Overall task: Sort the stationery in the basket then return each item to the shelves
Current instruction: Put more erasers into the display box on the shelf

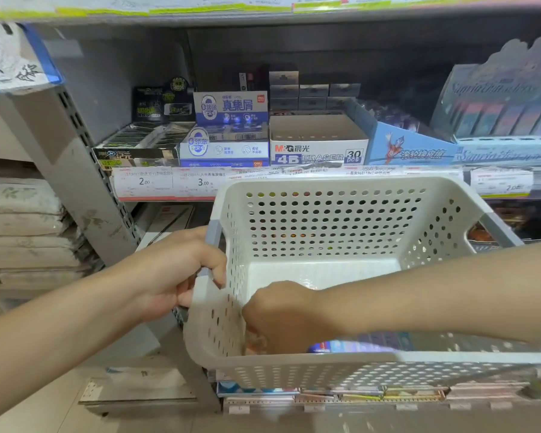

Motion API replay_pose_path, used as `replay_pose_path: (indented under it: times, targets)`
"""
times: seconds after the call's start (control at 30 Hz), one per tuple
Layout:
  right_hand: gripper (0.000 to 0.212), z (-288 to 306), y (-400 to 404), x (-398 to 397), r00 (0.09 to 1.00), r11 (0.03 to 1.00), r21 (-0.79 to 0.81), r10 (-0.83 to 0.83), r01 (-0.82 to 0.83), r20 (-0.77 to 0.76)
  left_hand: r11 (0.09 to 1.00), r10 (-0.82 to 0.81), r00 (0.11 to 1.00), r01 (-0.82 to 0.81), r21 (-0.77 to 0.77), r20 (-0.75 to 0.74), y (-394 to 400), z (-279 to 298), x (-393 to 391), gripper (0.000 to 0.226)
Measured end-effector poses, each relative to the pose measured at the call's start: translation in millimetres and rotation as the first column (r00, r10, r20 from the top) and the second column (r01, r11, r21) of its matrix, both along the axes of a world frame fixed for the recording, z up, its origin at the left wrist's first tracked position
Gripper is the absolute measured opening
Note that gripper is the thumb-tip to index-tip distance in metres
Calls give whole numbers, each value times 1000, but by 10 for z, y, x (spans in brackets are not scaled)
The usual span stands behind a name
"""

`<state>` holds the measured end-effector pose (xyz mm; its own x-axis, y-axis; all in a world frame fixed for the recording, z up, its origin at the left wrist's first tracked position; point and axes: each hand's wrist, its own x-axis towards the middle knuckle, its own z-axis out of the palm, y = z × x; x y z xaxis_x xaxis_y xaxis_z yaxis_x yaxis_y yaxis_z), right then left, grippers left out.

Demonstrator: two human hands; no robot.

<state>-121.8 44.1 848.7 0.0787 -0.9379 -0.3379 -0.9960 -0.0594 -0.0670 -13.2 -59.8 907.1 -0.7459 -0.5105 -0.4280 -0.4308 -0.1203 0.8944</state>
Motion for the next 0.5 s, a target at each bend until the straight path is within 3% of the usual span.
replay_pose_path:
  times: [0.17,0.3,0.43,0.5]
  targets:
    - [28,618,-2,-128,994,989,-113,-84,91,66,1000,-3,1000,3,16,-12,-53,-28,39,87]
    - [33,1341,-3,-510,961,907,-348,-166,237,222,1000,5,1000,-5,-2,2,-74,-7,90,84]
    - [30,1710,-114,-935,926,780,-499,-318,377,203,1000,16,1000,-16,-16,11,-64,33,111,83]
    - [19,1789,-205,-1132,900,764,-487,-419,423,124,999,13,1000,-12,-32,27,-51,59,113,82]
